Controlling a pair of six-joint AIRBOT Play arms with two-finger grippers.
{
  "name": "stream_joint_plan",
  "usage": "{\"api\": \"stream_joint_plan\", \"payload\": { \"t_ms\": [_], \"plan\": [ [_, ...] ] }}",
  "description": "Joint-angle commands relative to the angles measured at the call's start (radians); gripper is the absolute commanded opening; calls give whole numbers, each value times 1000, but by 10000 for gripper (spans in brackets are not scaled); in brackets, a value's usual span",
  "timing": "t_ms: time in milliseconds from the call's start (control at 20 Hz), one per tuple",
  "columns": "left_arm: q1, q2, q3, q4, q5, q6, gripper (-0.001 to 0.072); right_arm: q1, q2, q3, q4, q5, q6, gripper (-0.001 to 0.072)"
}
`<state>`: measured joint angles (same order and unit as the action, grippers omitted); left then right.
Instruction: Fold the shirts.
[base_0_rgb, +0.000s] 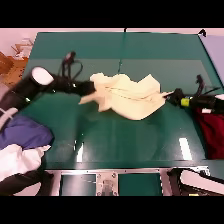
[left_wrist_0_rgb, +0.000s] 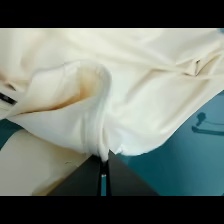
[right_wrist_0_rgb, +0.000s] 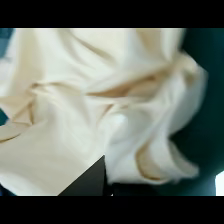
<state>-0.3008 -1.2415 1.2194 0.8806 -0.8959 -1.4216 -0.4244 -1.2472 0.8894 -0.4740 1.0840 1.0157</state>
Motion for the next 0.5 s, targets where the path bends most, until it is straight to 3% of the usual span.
{"api": "stream_joint_plan", "payload": {
  "t_ms": [0,300,450],
  "plan": [
    [6,79,336,108,-86,9,26,-19,227,253,45,64,63,13],
    [6,209,812,235,-92,24,27,-132,510,663,44,-59,111,13],
    [6,277,895,241,-41,44,27,-142,572,756,39,-163,110,13]
  ]
}}
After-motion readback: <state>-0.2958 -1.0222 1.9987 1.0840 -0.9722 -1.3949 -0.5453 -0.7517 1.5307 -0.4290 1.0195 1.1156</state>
